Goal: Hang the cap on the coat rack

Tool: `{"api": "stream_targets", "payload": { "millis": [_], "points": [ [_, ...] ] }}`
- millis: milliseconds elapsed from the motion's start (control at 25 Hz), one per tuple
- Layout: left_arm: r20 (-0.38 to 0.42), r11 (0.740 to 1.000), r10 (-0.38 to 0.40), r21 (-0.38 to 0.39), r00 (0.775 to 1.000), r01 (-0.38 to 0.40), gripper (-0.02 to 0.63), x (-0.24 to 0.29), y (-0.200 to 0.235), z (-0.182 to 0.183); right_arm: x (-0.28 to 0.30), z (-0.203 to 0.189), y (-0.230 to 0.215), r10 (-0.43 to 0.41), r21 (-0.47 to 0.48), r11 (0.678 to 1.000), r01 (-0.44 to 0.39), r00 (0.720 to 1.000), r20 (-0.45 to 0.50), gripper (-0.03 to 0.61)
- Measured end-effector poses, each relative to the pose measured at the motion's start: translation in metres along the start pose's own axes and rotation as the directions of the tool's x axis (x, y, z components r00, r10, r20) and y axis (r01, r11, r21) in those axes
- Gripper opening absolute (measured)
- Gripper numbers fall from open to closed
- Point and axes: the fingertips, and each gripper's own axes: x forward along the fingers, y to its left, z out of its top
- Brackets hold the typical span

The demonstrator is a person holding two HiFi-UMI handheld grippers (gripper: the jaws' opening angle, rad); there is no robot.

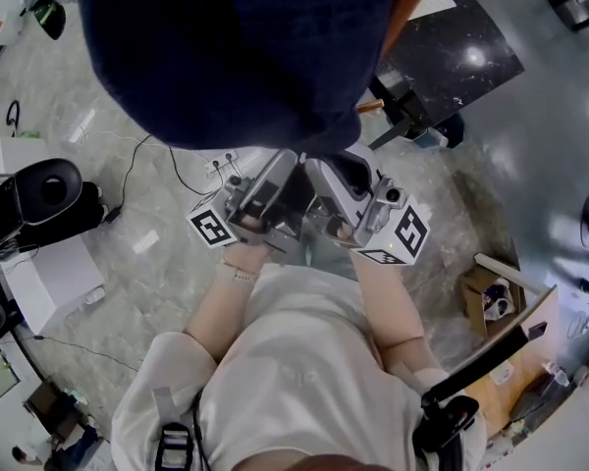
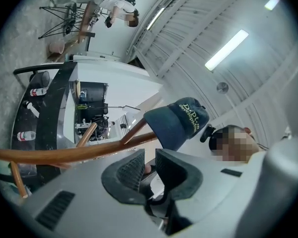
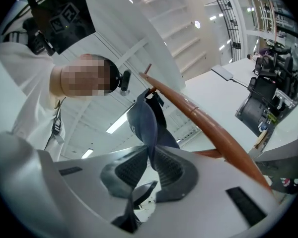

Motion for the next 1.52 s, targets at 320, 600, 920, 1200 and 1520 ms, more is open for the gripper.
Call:
{"api": "stream_targets", "payload": {
  "millis": [320,600,920,1200,1520],
  "points": [
    [-0.039,0.999,0.025,-0.033,0.999,-0.026,0.057,-0.005,0.017,-0.021,-0.039,-0.015,-0.024,-0.145,0.046,0.988,0.146,0.989,-0.016,0.040],
    [-0.094,0.996,-0.011,-0.090,0.996,0.003,0.057,0.015,0.018,-0.041,-0.056,0.004,-0.027,-0.213,-0.010,0.977,0.213,0.977,-0.008,0.040],
    [-0.192,0.991,-0.061,-0.130,0.980,0.036,0.057,0.048,0.007,-0.084,-0.083,0.047,-0.022,-0.312,-0.100,0.944,0.313,0.950,0.026,0.040],
    [-0.291,0.982,-0.126,-0.173,0.948,0.078,0.057,0.090,-0.019,-0.134,-0.114,0.106,-0.011,-0.417,-0.186,0.886,0.424,0.906,0.077,0.040],
    [-0.396,0.963,-0.213,-0.239,0.893,0.124,0.057,0.141,-0.057,-0.187,-0.133,0.177,0.010,-0.482,-0.285,0.816,0.503,0.864,0.146,0.040]
  ]
}}
